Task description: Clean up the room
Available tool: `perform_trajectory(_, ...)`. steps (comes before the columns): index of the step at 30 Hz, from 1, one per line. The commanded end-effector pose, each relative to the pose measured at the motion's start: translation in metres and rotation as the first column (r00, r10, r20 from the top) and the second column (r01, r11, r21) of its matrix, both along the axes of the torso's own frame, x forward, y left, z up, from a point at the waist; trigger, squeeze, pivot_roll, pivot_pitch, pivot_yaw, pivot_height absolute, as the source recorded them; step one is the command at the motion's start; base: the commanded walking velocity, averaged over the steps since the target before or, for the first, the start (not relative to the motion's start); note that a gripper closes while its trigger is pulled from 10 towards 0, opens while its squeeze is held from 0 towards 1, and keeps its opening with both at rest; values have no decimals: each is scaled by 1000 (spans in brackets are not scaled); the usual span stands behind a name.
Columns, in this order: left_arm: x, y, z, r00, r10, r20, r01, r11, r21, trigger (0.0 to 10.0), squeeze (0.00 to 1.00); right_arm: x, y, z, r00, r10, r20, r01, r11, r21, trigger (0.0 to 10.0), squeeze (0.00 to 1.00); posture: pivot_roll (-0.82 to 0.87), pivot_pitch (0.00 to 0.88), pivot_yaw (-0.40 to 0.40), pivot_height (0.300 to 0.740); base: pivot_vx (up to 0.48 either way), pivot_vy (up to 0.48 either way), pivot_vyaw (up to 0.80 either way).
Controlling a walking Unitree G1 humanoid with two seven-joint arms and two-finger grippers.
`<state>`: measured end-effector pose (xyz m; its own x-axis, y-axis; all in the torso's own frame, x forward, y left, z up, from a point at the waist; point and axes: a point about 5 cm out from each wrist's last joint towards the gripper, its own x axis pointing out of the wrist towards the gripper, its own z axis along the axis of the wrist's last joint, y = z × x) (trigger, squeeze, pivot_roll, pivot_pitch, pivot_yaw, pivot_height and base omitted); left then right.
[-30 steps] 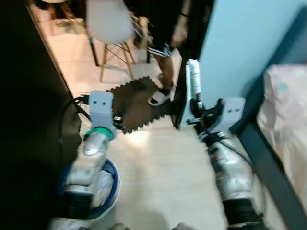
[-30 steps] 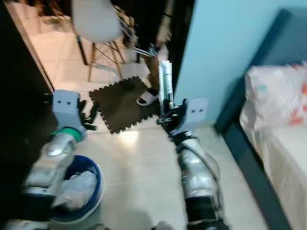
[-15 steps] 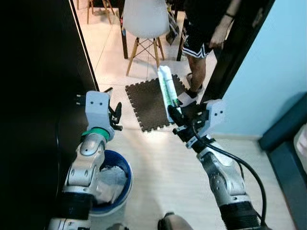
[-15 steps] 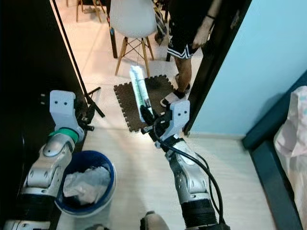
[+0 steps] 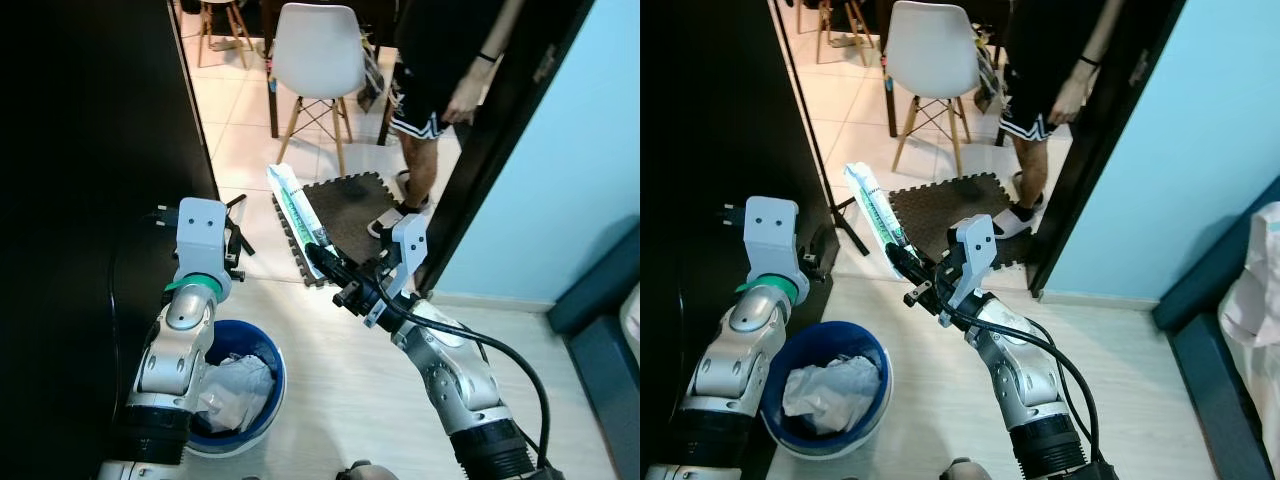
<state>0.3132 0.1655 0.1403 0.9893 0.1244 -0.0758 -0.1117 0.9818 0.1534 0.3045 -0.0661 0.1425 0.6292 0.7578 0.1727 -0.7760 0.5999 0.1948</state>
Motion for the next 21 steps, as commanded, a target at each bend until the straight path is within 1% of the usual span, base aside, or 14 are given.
perform_trajectory(1,-7,6,-8,998,40,-43,-38,999,25,10000,0,1,4,-11,999,17,-37,-18,999,-39,10000,0,10,28,28,697,0,0,0)
perform_trajectory(2,-18,14,-13,995,73,-66,-70,996,51,10000,0,5,12,-17,998,33,-58,-38,996,-79,10000,0,45,57,22,697,0,0,0)
perform_trajectory(3,-18,14,-13,995,73,-66,-70,996,51,10000,0,5,12,-17,998,33,-58,-38,996,-79,10000,0,45,57,22,697,0,0,0)
perform_trajectory(4,-32,24,-16,991,101,-92,-94,993,78,10000,0,9,20,-21,996,45,-72,-52,994,-100,10000,0,82,83,19,697,0,0,0)
perform_trajectory(6,-32,24,-16,991,101,-92,-94,993,78,10000,0,9,20,-21,996,45,-72,-52,994,-100,10000,0,82,83,19,697,0,0,0)
perform_trajectory(7,-51,38,-17,984,140,-110,-126,984,130,10000,0,16,27,-24,997,9,-74,-18,992,-127,10000,0,146,121,12,697,0,0,0)
perform_trajectory(9,-51,38,-17,984,140,-110,-126,984,130,10000,0,16,27,-24,997,9,-74,-18,992,-127,10000,0,146,121,12,697,0,0,0)
perform_trajectory(12,-108,77,-12,942,308,-135,-260,921,289,10000,0,27,47,-32,992,-62,-110,42,984,-173,10000,0,296,212,12,697,0,0,0)
perform_trajectory(14,-108,77,-12,942,308,-135,-260,921,289,10000,0,27,47,-32,992,-62,-110,42,984,-173,10000,0,296,212,12,697,0,0,0)
perform_trajectory(16,-138,85,-9,918,365,-154,-301,896,327,10000,0,23,60,-43,988,-56,-147,23,976,-215,10000,0,364,262,20,697,0,0,0)
perform_trajectory(17,-138,85,-9,918,365,-154,-301,896,327,10000,0,23,60,-43,988,-56,-147,23,976,-215,10000,0,364,262,20,697,0,0,0)
perform_trajectory(18,-147,85,-6,916,368,-157,-302,894,331,10000,0,20,65,-47,986,-46,-161,8,974,-225,10000,0,386,275,26,697,0,0,0)
perform_trajectory(20,-154,83,-2,920,359,-158,-294,898,326,10000,0,18,71,-50,985,-35,-170,-6,973,-232,10000,0,408,287,29,697,0,0,0)
perform_trajectory(21,-154,83,-2,920,359,-158,-294,898,326,10000,0,18,71,-50,985,-35,-170,-6,973,-232,10000,0,408,287,29,697,0,0,0)
